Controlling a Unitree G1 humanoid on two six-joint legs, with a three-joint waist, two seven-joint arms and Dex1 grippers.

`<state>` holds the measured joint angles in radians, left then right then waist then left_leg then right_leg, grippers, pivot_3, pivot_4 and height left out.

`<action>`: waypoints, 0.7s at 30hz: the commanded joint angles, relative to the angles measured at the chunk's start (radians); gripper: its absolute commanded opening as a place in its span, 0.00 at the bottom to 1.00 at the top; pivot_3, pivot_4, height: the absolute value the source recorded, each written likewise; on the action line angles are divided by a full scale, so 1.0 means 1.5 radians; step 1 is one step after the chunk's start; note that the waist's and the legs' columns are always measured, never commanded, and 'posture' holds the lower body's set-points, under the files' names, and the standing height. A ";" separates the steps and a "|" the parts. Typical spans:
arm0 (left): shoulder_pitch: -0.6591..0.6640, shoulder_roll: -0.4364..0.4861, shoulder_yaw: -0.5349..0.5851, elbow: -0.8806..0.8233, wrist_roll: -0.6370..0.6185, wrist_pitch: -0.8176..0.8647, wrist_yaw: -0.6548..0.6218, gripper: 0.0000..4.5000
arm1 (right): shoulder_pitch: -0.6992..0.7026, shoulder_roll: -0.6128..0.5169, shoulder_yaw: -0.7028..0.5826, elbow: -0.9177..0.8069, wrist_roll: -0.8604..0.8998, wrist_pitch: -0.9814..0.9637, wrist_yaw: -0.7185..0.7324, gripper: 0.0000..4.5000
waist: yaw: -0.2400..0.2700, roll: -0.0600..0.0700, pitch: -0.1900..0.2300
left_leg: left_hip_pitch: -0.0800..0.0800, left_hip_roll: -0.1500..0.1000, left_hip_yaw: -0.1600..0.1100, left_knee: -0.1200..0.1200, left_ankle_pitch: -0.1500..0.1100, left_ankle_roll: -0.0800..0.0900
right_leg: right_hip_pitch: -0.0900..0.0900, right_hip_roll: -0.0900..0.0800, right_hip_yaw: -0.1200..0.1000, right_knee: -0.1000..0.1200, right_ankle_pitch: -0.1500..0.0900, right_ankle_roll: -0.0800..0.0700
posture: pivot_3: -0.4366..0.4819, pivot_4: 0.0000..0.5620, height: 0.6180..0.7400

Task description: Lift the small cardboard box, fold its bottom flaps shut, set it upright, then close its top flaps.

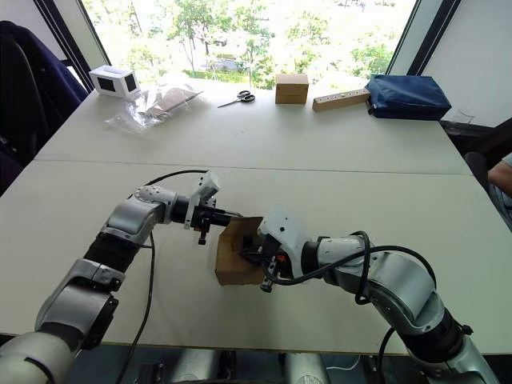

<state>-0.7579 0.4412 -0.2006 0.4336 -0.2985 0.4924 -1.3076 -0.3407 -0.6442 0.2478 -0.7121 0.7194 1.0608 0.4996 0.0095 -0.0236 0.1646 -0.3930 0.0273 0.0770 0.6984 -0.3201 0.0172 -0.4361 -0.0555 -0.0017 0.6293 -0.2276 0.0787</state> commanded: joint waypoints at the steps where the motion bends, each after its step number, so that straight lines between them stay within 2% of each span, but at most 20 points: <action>1: 0.004 0.042 0.087 -0.080 -0.070 0.076 0.019 0.02 | 0.005 0.008 -0.016 -0.010 -0.001 -0.015 0.005 0.00 | -0.003 0.000 0.000 | 0.000 0.000 0.000 0.000 0.000 0.000 | 0.000 0.000 0.000 0.000 0.000 0.000 | 0.48 0.27 1.00; 4: 0.059 0.078 0.136 -0.211 -0.153 0.186 0.026 0.02 | 0.008 0.007 -0.019 -0.009 -0.002 -0.019 0.008 0.00 | -0.013 0.000 0.000 | 0.000 0.000 0.000 0.000 0.000 0.000 | 0.000 0.000 0.000 0.000 0.001 0.002 | 0.48 0.27 1.00; 11: 0.192 0.130 0.202 -0.426 -0.273 0.321 0.087 0.02 | 0.014 0.002 -0.019 -0.003 -0.011 -0.031 0.021 0.00 | -0.014 0.000 0.000 | 0.001 0.000 0.000 -0.001 0.000 0.000 | 0.000 -0.001 0.000 0.001 0.000 0.001 | 0.48 0.27 1.00; 15: 0.249 0.143 0.195 -0.515 -0.323 0.359 0.108 0.02 | 0.015 0.002 -0.020 0.001 -0.013 -0.035 0.029 0.00 | -0.013 0.000 0.000 | 0.000 0.000 0.000 -0.001 0.000 0.000 | 0.000 -0.002 -0.001 0.000 0.000 0.000 | 0.48 0.27 1.00; 21: 0.293 0.147 0.130 -0.543 -0.292 0.311 0.128 0.02 | 0.005 0.001 -0.015 0.014 -0.023 -0.042 0.045 0.00 | -0.013 0.000 0.000 | 0.001 -0.001 0.000 -0.001 0.000 0.000 | 0.001 -0.002 -0.001 0.000 0.000 0.000 | 0.48 0.27 1.00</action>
<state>-0.3158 0.6522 0.0001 -0.3558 -0.7453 0.9943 -1.1187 -0.3227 -0.6409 0.2387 -0.6801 0.6897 1.0162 0.5571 -0.0100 -0.0233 0.1647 -0.3918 0.0260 0.0770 0.6976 -0.3201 0.0171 -0.4354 -0.0589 -0.0025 0.6294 -0.2280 0.0780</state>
